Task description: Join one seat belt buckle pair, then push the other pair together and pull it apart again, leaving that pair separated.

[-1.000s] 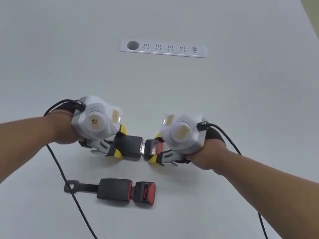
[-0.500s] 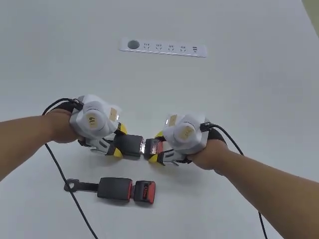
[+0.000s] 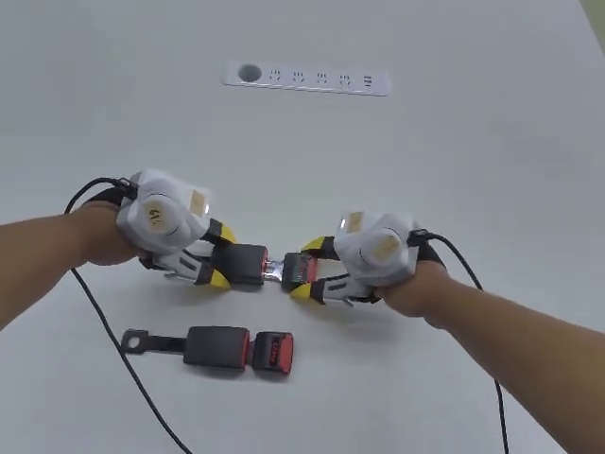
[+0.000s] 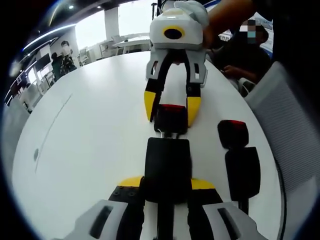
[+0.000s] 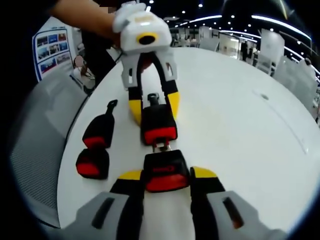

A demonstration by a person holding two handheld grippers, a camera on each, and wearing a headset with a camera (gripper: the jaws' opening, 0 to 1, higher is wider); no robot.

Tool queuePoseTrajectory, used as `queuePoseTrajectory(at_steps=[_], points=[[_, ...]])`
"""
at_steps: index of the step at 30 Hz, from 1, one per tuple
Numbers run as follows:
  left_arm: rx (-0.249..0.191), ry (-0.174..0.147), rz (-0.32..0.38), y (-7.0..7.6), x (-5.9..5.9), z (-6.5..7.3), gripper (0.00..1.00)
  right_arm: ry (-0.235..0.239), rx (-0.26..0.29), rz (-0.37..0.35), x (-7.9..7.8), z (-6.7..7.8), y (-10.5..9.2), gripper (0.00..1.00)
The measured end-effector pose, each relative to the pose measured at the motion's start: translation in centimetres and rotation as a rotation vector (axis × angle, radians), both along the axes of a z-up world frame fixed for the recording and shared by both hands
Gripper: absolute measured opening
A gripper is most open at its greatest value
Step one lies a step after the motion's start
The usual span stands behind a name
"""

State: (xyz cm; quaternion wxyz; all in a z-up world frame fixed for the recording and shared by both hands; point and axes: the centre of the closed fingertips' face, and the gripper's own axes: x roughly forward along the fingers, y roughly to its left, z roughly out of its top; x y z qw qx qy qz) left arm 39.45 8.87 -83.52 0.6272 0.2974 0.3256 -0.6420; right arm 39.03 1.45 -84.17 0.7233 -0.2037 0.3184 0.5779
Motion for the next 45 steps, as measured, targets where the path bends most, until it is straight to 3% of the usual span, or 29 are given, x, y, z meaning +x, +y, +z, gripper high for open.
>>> queuePoseTrajectory(at_steps=[5,19,28,45], points=[[-0.019,0.003,0.016,-0.1,-0.1,0.0,0.34,0.002,0.023,-0.001,-0.1,0.0,-0.5,0.36],[0.012,-0.010,-0.015,-0.1,-0.4,0.0,0.34,-0.001,0.067,-0.020,-0.6,0.1,-2.6,0.36],[0.023,-0.002,-0.029,-0.1,-0.3,-0.1,0.34,-0.029,0.079,-0.026,-1.4,0.2,-5.1,0.36],[0.023,-0.002,-0.030,-0.2,-0.2,-0.1,0.34,-0.008,0.069,-0.073,-2.2,0.2,-9.9,0.37]])
